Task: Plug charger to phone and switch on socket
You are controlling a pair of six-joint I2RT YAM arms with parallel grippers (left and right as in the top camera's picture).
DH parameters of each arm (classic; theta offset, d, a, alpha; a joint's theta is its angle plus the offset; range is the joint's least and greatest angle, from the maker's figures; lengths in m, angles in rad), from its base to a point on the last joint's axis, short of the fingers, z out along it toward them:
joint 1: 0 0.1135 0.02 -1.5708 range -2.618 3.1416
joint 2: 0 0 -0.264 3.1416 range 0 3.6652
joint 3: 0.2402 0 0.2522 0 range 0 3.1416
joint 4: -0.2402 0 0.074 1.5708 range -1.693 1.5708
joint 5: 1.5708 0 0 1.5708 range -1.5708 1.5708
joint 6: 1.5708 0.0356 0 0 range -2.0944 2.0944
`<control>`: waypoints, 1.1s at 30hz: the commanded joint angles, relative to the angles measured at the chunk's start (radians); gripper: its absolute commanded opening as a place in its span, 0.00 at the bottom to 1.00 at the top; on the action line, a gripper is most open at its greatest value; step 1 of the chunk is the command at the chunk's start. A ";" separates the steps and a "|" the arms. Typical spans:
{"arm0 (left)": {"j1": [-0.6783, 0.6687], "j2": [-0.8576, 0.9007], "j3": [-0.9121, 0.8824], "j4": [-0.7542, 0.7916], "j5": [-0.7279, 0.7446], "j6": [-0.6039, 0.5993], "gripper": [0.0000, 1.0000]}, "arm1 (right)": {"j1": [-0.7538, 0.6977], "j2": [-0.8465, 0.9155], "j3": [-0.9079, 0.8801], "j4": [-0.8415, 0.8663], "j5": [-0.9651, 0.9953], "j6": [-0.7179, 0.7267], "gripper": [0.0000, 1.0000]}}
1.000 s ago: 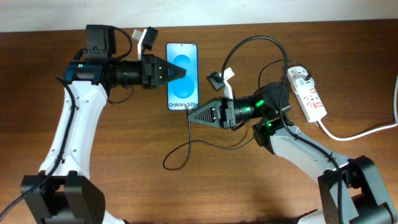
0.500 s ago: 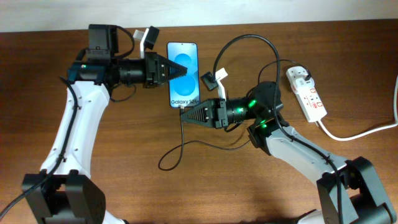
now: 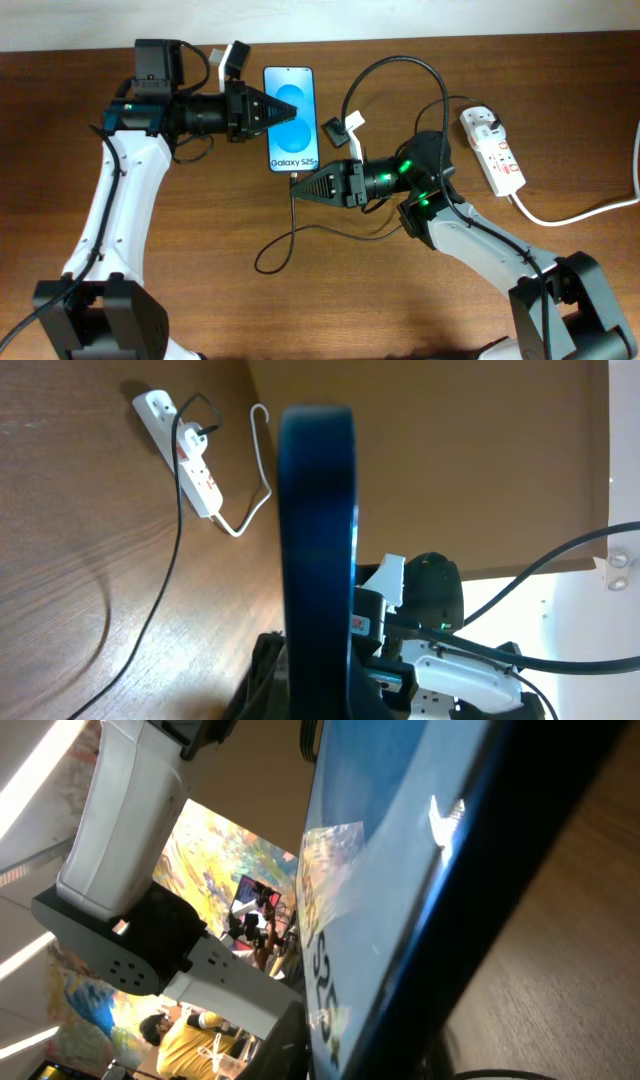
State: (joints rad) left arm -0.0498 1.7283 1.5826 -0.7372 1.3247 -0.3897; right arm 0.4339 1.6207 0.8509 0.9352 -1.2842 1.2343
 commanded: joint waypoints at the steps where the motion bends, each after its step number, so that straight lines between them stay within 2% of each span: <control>1: -0.002 -0.006 0.008 0.003 0.044 0.001 0.00 | 0.004 -0.002 0.009 0.003 -0.005 -0.007 0.09; 12: -0.011 -0.006 0.008 -0.001 0.076 0.050 0.00 | -0.004 -0.002 0.009 0.003 -0.004 -0.008 0.04; 23: -0.021 -0.006 0.008 0.000 0.078 0.069 0.00 | -0.004 -0.002 0.009 0.003 -0.008 -0.023 0.04; 26: 0.027 -0.006 0.008 0.048 0.063 0.069 0.00 | -0.004 -0.002 0.009 0.003 -0.044 -0.023 0.04; 28: 0.137 -0.006 0.008 0.095 0.062 0.069 0.00 | -0.004 -0.002 0.008 -0.002 -0.072 -0.055 0.04; 30: 0.220 -0.006 0.008 0.093 0.056 0.069 0.00 | -0.004 -0.002 0.008 -0.113 -0.073 -0.171 0.04; 33: 0.304 -0.006 0.008 0.071 0.056 0.070 0.00 | -0.004 -0.002 0.008 -0.605 0.103 -0.530 0.04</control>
State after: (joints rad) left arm 0.2047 1.7283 1.5818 -0.6521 1.3491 -0.3359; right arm 0.4320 1.6169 0.8665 0.4721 -1.3029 0.9825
